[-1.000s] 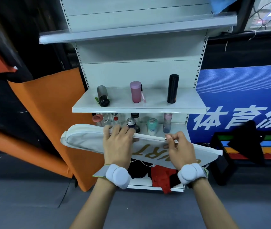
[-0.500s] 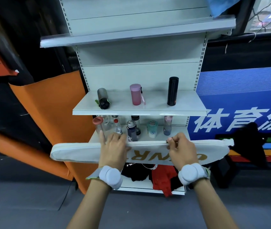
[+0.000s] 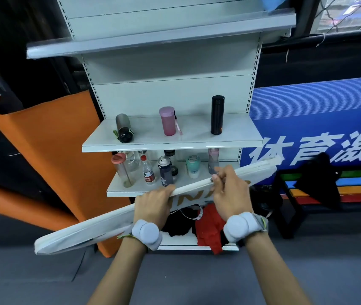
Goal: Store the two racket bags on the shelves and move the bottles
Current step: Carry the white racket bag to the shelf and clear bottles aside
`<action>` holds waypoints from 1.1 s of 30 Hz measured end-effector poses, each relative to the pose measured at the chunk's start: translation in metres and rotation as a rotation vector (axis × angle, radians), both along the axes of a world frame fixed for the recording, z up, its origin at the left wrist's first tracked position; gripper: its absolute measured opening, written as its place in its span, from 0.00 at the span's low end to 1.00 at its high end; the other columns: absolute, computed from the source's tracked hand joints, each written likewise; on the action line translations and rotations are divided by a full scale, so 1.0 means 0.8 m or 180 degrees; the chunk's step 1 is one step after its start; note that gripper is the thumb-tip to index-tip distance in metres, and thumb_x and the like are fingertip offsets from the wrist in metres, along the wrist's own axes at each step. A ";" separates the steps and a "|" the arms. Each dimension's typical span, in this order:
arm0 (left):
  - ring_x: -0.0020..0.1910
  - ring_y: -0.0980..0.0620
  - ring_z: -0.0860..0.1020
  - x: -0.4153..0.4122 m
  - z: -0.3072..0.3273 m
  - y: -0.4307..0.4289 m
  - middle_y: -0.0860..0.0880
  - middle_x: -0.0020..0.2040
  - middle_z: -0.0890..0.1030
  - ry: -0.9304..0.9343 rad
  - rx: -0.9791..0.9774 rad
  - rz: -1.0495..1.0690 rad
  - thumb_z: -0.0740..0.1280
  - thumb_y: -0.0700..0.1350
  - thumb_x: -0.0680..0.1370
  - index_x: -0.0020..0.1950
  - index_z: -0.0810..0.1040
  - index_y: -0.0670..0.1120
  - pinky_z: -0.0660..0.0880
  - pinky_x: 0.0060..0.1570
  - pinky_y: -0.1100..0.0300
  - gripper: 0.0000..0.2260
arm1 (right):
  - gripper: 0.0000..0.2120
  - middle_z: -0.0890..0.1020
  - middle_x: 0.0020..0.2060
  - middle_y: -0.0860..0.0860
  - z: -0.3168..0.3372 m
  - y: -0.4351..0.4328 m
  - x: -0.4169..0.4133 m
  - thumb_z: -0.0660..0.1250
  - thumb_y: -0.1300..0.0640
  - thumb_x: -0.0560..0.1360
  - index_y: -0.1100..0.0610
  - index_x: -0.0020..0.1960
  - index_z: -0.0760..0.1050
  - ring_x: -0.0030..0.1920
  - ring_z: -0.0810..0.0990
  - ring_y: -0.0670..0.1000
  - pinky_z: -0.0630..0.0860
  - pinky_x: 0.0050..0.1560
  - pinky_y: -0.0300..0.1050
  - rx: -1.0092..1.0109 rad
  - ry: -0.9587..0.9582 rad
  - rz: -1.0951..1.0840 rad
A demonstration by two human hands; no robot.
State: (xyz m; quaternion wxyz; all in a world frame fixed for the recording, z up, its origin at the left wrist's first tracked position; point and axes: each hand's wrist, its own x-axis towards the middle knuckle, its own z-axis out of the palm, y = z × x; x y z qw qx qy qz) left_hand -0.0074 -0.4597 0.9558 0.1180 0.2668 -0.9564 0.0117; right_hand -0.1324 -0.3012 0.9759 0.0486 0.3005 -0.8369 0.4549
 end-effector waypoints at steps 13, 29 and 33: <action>0.38 0.41 0.81 -0.004 0.014 0.003 0.49 0.42 0.84 0.0294 -0.0264 0.0146 0.70 0.37 0.71 0.54 0.82 0.54 0.76 0.36 0.53 0.16 | 0.08 0.74 0.67 0.60 -0.017 0.080 -0.100 0.66 0.60 0.78 0.65 0.44 0.74 0.67 0.72 0.60 0.67 0.66 0.50 -0.0219 -0.0268 -0.1294; 0.35 0.48 0.81 -0.081 0.001 0.064 0.52 0.33 0.82 -0.0058 -0.0547 -0.0408 0.78 0.41 0.65 0.42 0.83 0.54 0.76 0.35 0.56 0.11 | 0.32 0.73 0.69 0.55 -0.052 0.120 -0.122 0.68 0.69 0.65 0.56 0.68 0.73 0.71 0.68 0.57 0.56 0.74 0.58 0.1245 -0.0255 -0.0666; 0.38 0.48 0.82 -0.108 -0.008 0.099 0.52 0.36 0.84 0.0008 -0.0504 -0.0620 0.76 0.41 0.66 0.45 0.84 0.52 0.76 0.39 0.55 0.10 | 0.29 0.77 0.66 0.44 -0.062 0.101 -0.086 0.71 0.59 0.68 0.44 0.67 0.72 0.69 0.72 0.47 0.49 0.78 0.55 0.1577 -0.0215 0.0092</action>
